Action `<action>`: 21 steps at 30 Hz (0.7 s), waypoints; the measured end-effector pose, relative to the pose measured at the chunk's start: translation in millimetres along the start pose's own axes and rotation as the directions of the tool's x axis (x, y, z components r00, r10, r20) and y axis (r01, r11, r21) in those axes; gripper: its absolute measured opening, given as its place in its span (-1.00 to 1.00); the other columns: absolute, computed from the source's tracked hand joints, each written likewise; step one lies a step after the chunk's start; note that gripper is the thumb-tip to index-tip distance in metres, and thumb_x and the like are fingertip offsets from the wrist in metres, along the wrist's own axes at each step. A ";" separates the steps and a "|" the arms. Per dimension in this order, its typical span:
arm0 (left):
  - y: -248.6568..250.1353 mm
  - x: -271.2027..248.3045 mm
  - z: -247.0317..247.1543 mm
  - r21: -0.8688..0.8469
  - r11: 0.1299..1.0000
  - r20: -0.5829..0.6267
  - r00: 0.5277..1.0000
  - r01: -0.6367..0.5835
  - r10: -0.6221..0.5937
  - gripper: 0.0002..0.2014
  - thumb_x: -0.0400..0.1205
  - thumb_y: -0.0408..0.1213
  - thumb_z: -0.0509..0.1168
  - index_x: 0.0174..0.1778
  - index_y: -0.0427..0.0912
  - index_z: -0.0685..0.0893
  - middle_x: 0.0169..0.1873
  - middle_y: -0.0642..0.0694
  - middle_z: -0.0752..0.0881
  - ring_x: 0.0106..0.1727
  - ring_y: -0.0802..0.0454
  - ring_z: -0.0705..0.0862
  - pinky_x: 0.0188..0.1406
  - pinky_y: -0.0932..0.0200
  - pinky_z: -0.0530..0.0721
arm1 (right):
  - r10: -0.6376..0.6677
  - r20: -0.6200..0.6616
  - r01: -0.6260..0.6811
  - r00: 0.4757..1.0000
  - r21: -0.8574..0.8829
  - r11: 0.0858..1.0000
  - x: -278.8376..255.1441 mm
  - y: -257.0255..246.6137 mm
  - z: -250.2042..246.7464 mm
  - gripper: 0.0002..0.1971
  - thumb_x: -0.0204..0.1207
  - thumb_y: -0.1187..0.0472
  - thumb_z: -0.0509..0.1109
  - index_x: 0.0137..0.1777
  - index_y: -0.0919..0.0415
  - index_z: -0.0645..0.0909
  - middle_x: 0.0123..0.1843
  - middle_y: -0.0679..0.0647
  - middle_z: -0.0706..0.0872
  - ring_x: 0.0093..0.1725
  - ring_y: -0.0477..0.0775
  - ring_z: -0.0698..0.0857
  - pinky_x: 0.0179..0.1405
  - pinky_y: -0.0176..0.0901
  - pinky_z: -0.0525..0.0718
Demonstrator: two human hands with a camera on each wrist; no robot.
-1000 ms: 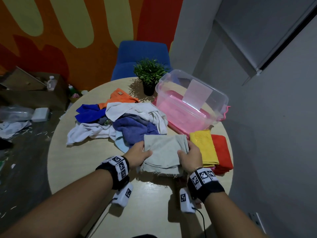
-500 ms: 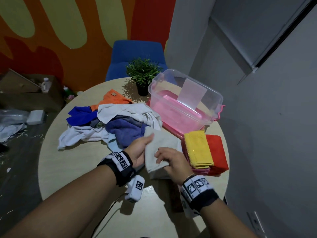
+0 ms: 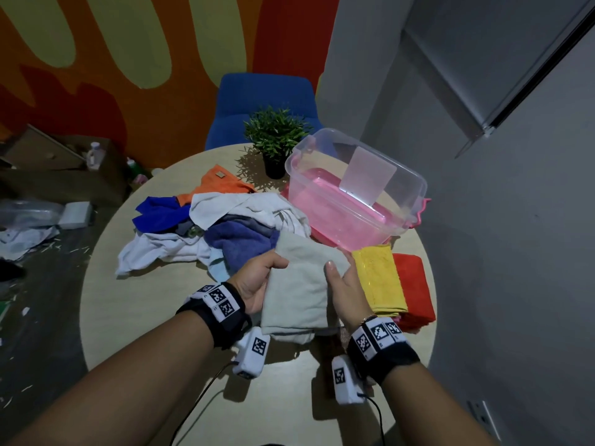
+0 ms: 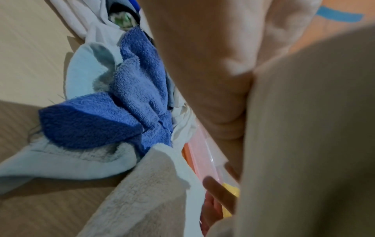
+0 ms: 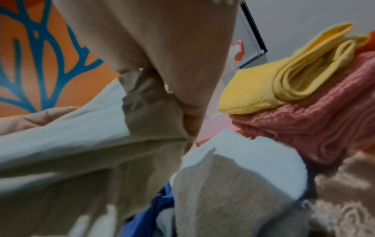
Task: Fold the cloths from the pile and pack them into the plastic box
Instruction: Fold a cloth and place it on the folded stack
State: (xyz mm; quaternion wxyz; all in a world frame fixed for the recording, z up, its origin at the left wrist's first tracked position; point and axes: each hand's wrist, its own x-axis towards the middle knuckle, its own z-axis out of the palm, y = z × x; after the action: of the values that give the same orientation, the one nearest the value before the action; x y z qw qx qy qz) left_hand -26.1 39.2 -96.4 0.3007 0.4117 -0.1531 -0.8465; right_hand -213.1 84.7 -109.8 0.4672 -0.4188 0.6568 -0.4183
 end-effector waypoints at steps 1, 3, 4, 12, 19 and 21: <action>-1.8 0.2 0.8 -0.001 0.999 -0.008 0.999 0.042 -0.042 -0.53 0.59 -0.30 0.19 0.42 -0.35 0.64 0.35 -0.39 0.68 0.43 -0.35 0.60 0.46 -0.16 0.54 | 0.018 -0.011 -0.018 1.000 0.003 1.000 1.5 -2.3 2.5 -0.41 0.56 -0.25 0.31 0.52 -0.02 0.44 0.38 -0.08 0.67 0.38 -0.02 0.64 0.48 0.17 0.55; -6.1 2.6 3.7 -0.003 0.999 -0.039 0.998 0.049 -0.049 -0.55 0.60 -0.28 0.22 0.39 -0.38 0.65 0.28 -0.39 0.72 0.33 -0.31 0.67 0.30 -0.10 0.65 | 0.000 -0.062 -0.003 0.998 -0.042 0.999 5.3 -5.8 2.1 -0.65 0.67 0.00 0.31 0.38 0.11 0.59 0.25 -0.06 0.75 0.27 0.00 0.70 0.39 0.12 0.61; -9.1 4.8 3.7 0.011 1.000 -0.043 0.999 0.013 -0.012 -0.60 0.66 -0.34 0.20 0.40 -0.39 0.63 0.20 -0.36 0.77 0.21 -0.25 0.75 0.14 -0.06 0.74 | -0.003 -0.088 -0.003 0.996 -0.074 0.997 8.1 -7.4 0.9 -0.72 0.69 0.11 0.31 0.35 0.13 0.59 0.22 -0.06 0.75 0.21 0.00 0.71 0.31 0.03 0.63; -35.3 45.1 2.2 0.526 0.844 -0.140 0.969 -0.102 0.205 -0.83 0.69 -0.46 0.25 0.10 -0.23 0.72 0.03 -0.23 0.83 0.02 -0.23 0.81 0.09 -0.22 0.79 | -0.129 -0.193 -0.013 0.973 -0.602 0.798 28.0 -27.3 -24.0 -0.56 0.63 0.30 0.29 0.52 0.23 0.48 0.27 0.19 0.71 0.28 0.24 0.64 0.23 -0.10 0.53; -47.4 65.7 -6.1 0.866 0.501 -0.118 0.965 -0.015 0.234 -0.80 0.66 -0.52 0.22 0.17 -0.43 0.62 -0.26 -0.33 0.63 -0.37 -0.22 0.65 -0.33 0.08 0.53 | -0.245 0.199 0.285 0.949 -0.875 0.391 11.1 7.4 14.0 -0.69 0.62 0.09 0.30 0.32 0.08 0.63 0.38 0.10 0.61 0.33 0.24 0.53 0.33 0.11 0.54; -39.8 63.5 -11.0 0.921 0.389 -0.113 0.926 -0.038 0.359 -0.65 0.63 -0.46 0.27 0.35 -0.20 0.60 0.08 -0.17 0.69 0.09 -0.21 0.71 0.02 0.10 0.60 | -0.089 0.229 0.246 0.969 -0.923 0.297 10.5 29.6 22.9 -0.62 0.57 0.06 0.33 0.37 0.06 0.53 0.48 0.14 0.46 0.39 0.32 0.46 0.36 0.20 0.52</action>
State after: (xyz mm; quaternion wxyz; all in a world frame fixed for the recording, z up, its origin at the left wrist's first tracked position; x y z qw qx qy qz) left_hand -63.2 29.6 -161.7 0.1500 0.6071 -0.5874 -0.5137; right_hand -198.0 80.0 -145.3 0.1310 -0.7053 0.6962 0.0269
